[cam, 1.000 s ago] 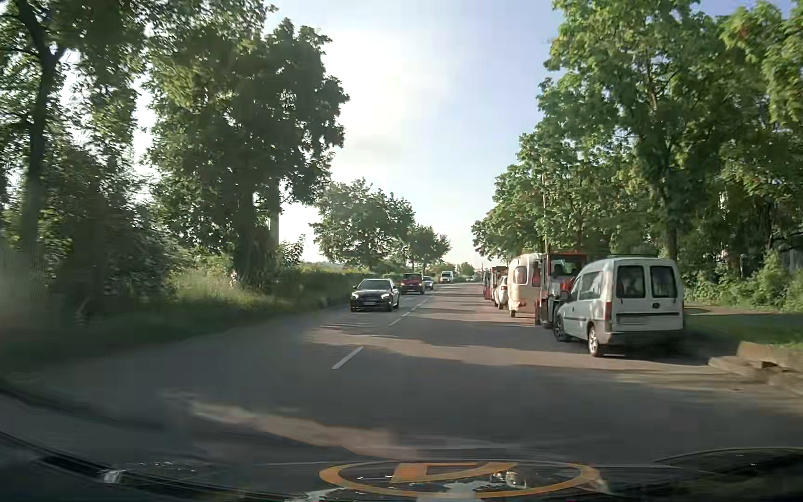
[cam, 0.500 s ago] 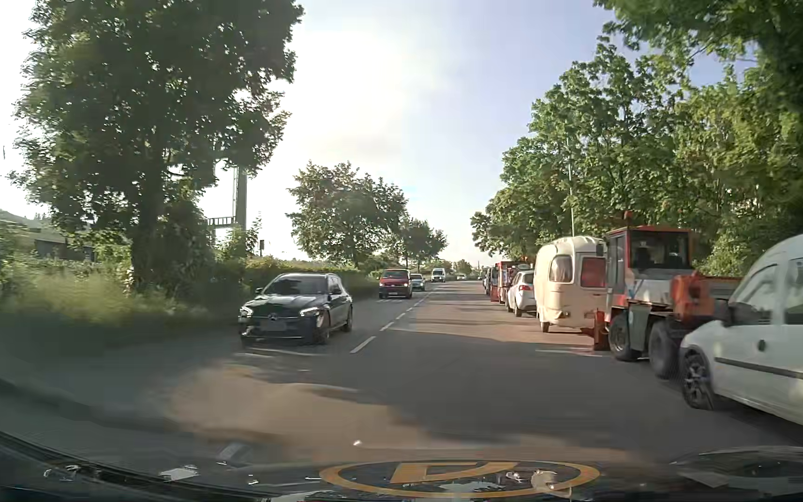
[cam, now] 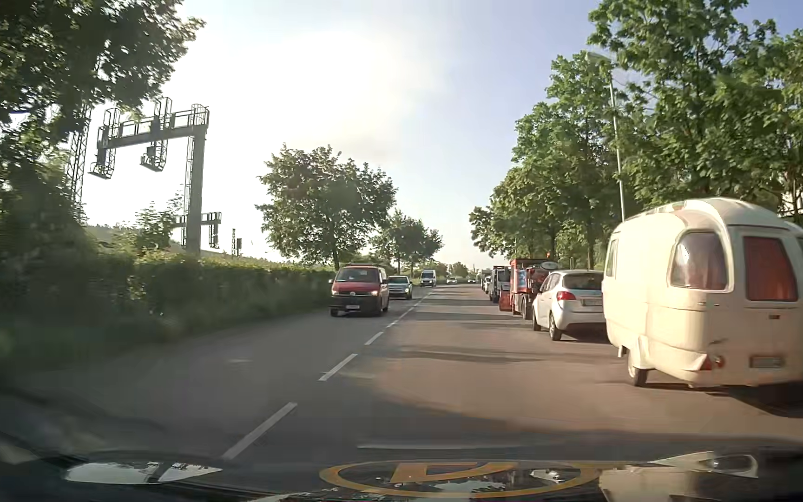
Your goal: Follow the waypoints while adhering to traffic rules and regulations
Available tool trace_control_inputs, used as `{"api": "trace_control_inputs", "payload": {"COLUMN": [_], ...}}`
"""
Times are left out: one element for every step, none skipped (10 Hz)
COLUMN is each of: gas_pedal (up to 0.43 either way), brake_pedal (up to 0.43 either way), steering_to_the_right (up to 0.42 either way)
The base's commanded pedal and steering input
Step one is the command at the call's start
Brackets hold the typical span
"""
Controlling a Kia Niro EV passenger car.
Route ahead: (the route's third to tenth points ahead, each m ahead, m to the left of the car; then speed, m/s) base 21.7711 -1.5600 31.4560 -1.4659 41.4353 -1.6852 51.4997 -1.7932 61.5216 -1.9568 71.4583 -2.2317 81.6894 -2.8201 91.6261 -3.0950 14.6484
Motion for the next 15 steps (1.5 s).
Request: {"api": "trace_control_inputs", "payload": {"gas_pedal": [0.189,0.189,0.189,0.189,0.189,0.189,0.189,0.189,0.189,0.189,0.189,0.189,0.189,0.189,0.189], "brake_pedal": [0.0,0.0,0.0,0.0,0.0,0.0,0.0,0.0,0.0,0.0,0.0,0.0,0.0,0.0,0.0], "steering_to_the_right": [0.006,0.005,0.006,0.005,0.005,0.006,0.005,0.005,0.005,0.005,0.005,0.005,0.006,0.006,-0.001]}}
